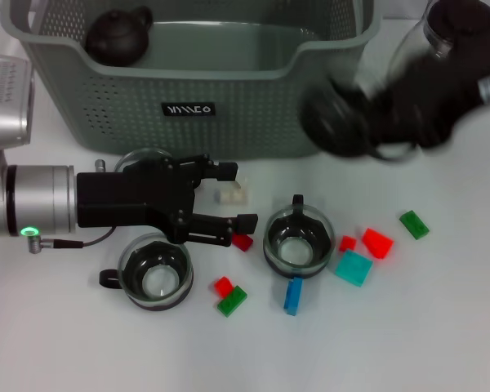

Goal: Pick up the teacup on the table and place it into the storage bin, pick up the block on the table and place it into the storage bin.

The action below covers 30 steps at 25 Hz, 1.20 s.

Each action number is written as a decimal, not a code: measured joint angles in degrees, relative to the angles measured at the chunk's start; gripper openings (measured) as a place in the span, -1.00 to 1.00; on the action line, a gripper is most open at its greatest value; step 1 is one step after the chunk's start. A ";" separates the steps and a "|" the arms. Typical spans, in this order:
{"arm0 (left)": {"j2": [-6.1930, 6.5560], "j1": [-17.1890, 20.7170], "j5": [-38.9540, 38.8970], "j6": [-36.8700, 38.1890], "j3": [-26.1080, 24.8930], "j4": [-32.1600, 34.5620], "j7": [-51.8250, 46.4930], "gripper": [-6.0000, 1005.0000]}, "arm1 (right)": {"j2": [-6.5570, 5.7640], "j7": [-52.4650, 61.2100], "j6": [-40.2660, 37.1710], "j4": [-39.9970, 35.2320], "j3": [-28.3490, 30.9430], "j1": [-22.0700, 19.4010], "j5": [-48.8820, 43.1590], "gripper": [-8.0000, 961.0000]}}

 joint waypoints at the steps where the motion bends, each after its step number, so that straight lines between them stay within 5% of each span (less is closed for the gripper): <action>1: -0.03 -0.07 -0.09 -0.10 -0.02 0.03 0.02 0.81 | -0.60 2.27 0.28 0.17 0.68 1.62 2.65 -0.84; 6: 0.11 0.05 -1.18 -0.88 -0.08 0.01 0.45 0.80 | -2.56 5.65 7.75 5.64 4.19 10.54 1.39 -0.84; 11: 0.12 -0.07 -1.26 -0.95 -0.08 -0.02 0.62 0.80 | -4.60 0.38 21.22 19.00 3.96 18.37 -4.96 -0.84; 14: 0.12 -0.26 -1.27 -0.93 -0.08 -0.04 0.63 0.80 | -4.72 -4.92 30.00 27.97 3.71 21.77 -7.19 -0.84; 20: 0.20 -0.65 -1.32 -0.97 -0.08 -0.05 0.65 0.80 | -2.88 -14.13 47.61 40.87 0.21 24.88 -8.29 -0.84; 24: 0.07 -0.82 -1.32 -0.99 -0.08 0.04 0.66 0.80 | -0.26 -18.33 58.93 45.70 -4.77 24.91 -8.32 -0.84; 30: 0.05 -0.93 -1.32 -0.73 -0.08 -0.04 0.65 0.79 | 1.65 -22.14 68.71 51.90 -7.09 25.24 -8.15 -0.84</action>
